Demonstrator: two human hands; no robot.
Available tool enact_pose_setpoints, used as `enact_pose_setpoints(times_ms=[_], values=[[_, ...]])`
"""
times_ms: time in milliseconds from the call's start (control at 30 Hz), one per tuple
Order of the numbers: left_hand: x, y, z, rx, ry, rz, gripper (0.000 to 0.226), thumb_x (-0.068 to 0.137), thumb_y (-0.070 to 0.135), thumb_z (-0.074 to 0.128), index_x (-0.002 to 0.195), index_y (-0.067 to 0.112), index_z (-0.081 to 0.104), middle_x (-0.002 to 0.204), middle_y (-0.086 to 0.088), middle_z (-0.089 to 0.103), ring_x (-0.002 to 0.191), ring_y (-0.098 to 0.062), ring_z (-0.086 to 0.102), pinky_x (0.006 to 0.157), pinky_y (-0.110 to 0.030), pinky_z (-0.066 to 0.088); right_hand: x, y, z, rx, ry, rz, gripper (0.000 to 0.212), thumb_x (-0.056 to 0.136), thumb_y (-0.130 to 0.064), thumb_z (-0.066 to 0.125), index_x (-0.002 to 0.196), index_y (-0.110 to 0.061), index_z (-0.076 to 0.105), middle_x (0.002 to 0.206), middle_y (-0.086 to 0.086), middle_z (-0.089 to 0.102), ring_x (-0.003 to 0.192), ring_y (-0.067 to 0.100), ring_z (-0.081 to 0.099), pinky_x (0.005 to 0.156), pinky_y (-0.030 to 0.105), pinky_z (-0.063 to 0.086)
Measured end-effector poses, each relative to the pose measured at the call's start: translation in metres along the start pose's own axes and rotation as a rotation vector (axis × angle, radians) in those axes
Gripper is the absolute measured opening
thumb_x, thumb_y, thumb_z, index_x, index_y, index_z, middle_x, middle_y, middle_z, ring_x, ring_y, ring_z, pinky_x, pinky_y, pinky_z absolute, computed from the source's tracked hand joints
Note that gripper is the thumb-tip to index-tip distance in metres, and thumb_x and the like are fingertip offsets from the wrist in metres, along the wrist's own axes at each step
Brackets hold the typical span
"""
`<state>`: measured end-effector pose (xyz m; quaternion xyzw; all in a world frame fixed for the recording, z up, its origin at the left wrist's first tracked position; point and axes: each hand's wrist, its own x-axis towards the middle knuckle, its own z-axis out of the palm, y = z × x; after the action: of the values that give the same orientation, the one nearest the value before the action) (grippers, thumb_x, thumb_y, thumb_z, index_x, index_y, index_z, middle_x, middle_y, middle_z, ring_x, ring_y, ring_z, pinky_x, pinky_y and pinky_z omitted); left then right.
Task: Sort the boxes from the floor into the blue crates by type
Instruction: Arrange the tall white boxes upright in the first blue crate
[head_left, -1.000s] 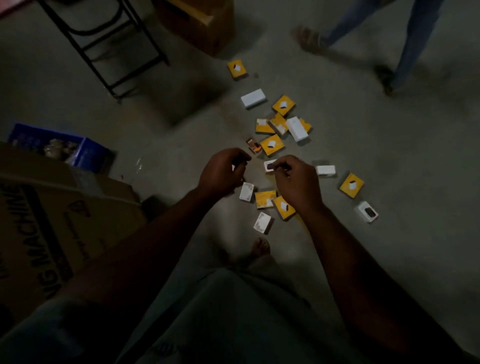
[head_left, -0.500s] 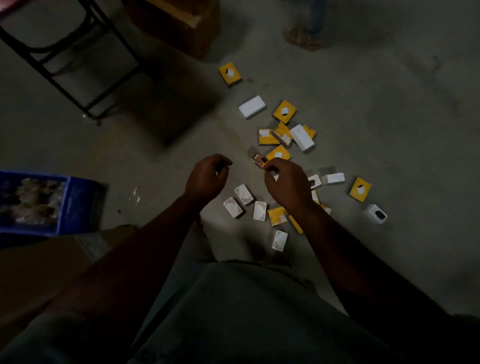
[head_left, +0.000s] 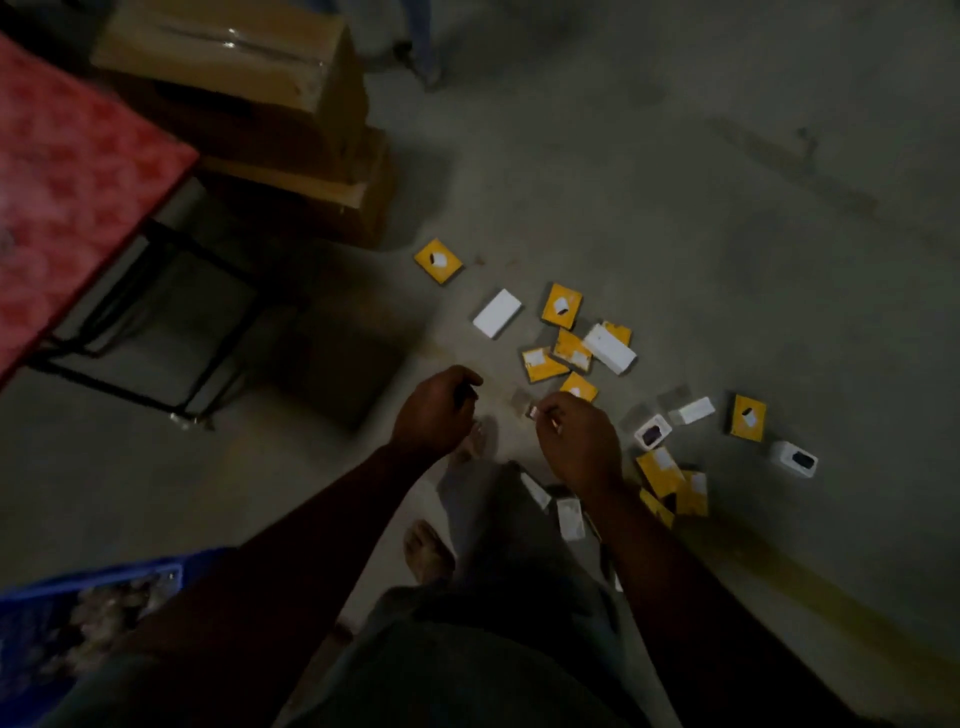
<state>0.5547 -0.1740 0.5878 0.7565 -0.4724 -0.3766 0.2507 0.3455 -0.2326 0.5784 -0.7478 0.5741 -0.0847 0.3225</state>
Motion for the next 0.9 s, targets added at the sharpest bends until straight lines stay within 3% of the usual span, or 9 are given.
enact_pose_setpoints(times_ms=[133,333,467,567,667,833,900], values=[[0.084,0.008,0.002,0.068,-0.046,0.050,0.020,0.091,0.021,0.058,0.109,0.024,0.066,0.095,0.002,0.071,0.088,-0.017,0.068,0.078,-0.041,0.057,0.064,0.018,0.008,0.103,0.037,0.149,0.002,0.091,-0.025,0.070,0.093,-0.026,0.070,0.095,-0.004,0.074,0.088,0.020,0.069,0.074,0.034,0.055],[0.238,-0.001,0.060,0.124,-0.174,-0.031,0.018,0.088,0.020,0.054,0.100,0.030,0.064,0.094,0.003,0.071,0.088,-0.019,0.068,0.078,-0.041,0.057,0.194,0.081,0.041,0.177,0.063,0.338,0.012,0.094,-0.019,0.062,0.102,-0.021,0.071,0.105,0.003,0.073,0.097,0.026,0.069,0.080,0.035,0.055],[0.316,-0.012,0.122,0.161,-0.283,0.001,0.020,0.091,0.011,0.061,0.104,0.025,0.066,0.099,0.003,0.070,0.091,-0.017,0.066,0.080,-0.026,0.050,0.264,0.131,0.079,0.218,0.125,0.390,0.014,0.093,-0.014,0.065,0.105,-0.015,0.072,0.105,0.005,0.074,0.096,0.025,0.070,0.078,0.028,0.048],[0.380,-0.051,0.176,0.152,-0.315,-0.067,0.017,0.092,0.015,0.061,0.104,0.025,0.066,0.097,0.006,0.067,0.090,-0.015,0.065,0.077,-0.026,0.048,0.310,0.181,0.129,0.261,0.086,0.515,0.018,0.096,-0.019,0.063,0.111,-0.019,0.071,0.112,0.001,0.073,0.098,0.017,0.070,0.078,0.021,0.044],[0.454,-0.116,0.240,0.216,-0.300,-0.140,0.019,0.089,0.005,0.056,0.097,0.019,0.067,0.097,0.000,0.069,0.095,-0.025,0.065,0.077,-0.028,0.046,0.346,0.247,0.197,0.292,0.099,0.606,0.021,0.094,-0.011,0.062,0.112,-0.017,0.071,0.113,0.001,0.073,0.098,0.017,0.070,0.078,0.021,0.046],[0.548,-0.236,0.348,0.374,-0.296,-0.170,0.028,0.089,0.008,0.058,0.114,0.018,0.063,0.121,-0.006,0.061,0.113,-0.028,0.058,0.090,-0.038,0.048,0.394,0.363,0.308,0.264,0.176,0.788,0.025,0.093,-0.010,0.062,0.113,-0.022,0.071,0.118,0.001,0.070,0.106,0.022,0.067,0.086,0.030,0.052],[0.569,-0.273,0.383,0.454,-0.239,-0.139,0.048,0.083,0.013,0.067,0.130,0.016,0.054,0.141,-0.010,0.049,0.130,-0.033,0.047,0.102,-0.045,0.043,0.413,0.393,0.333,0.222,0.182,0.763,0.028,0.093,-0.011,0.061,0.118,-0.024,0.068,0.124,0.002,0.066,0.112,0.024,0.063,0.094,0.039,0.053]])
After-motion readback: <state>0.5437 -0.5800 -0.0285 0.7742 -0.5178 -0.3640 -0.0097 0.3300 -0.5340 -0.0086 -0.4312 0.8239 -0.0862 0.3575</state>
